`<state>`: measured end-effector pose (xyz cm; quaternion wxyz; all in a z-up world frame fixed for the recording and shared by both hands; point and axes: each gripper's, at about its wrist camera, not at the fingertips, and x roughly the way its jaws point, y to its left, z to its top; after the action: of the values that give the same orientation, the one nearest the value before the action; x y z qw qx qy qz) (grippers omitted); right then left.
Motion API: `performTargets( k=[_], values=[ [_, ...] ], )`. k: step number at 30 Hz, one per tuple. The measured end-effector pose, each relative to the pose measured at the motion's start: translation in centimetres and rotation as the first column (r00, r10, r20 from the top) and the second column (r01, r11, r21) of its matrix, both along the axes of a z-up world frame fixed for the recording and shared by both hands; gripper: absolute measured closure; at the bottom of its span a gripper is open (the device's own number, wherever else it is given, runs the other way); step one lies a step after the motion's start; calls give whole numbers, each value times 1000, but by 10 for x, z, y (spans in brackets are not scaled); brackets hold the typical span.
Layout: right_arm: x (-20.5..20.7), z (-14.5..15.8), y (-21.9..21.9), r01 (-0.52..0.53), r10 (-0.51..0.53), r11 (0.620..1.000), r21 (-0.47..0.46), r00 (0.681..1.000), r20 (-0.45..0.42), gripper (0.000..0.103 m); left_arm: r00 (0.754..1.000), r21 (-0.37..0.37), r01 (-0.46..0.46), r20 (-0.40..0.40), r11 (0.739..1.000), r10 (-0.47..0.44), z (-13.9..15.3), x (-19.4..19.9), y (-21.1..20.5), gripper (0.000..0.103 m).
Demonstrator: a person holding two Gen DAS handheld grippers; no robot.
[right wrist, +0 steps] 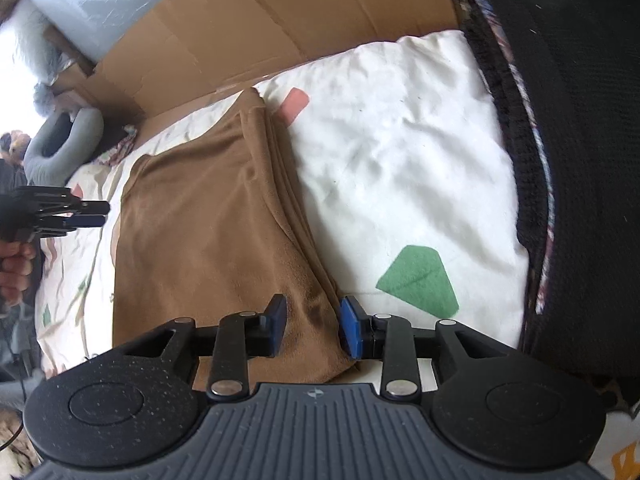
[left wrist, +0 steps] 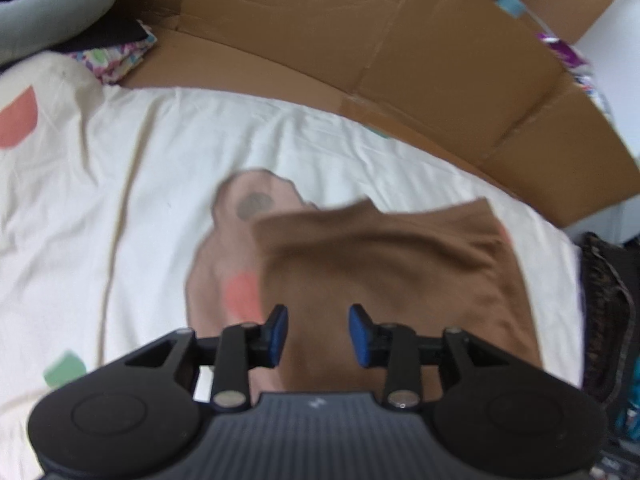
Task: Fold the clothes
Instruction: 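Move both open tools to the edge of the folded brown shirt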
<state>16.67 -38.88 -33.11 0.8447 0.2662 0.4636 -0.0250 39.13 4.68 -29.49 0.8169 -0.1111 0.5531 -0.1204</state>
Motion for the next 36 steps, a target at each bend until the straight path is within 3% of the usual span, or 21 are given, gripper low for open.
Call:
performTargets(
  k=[7,11,19,25,36],
  values=[
    [7,-2,-7,-6,5,999,-33,1000,-15,70,989,-83,-80,-132,993,68,-8,-68,1,66],
    [10,-1,-11,-13,11,999,-51,1000,-27,70,982,-140,-109,-167,984,85,-6,-97,0,65],
    [17,3,-5,-53,48,994,-93,998,-49,70,941,-233,-296,-237,926,242,-15,-127,19,65],
    [28,5,5,-96,89,988,-117,994,-66,70,944,-232,-272,-255,934,211,-28,-141,17,65],
    [48,-7,11,-145,128,979,-144,985,-118,70,923,-219,-248,-348,944,162,-61,-158,-2,65]
  ],
)
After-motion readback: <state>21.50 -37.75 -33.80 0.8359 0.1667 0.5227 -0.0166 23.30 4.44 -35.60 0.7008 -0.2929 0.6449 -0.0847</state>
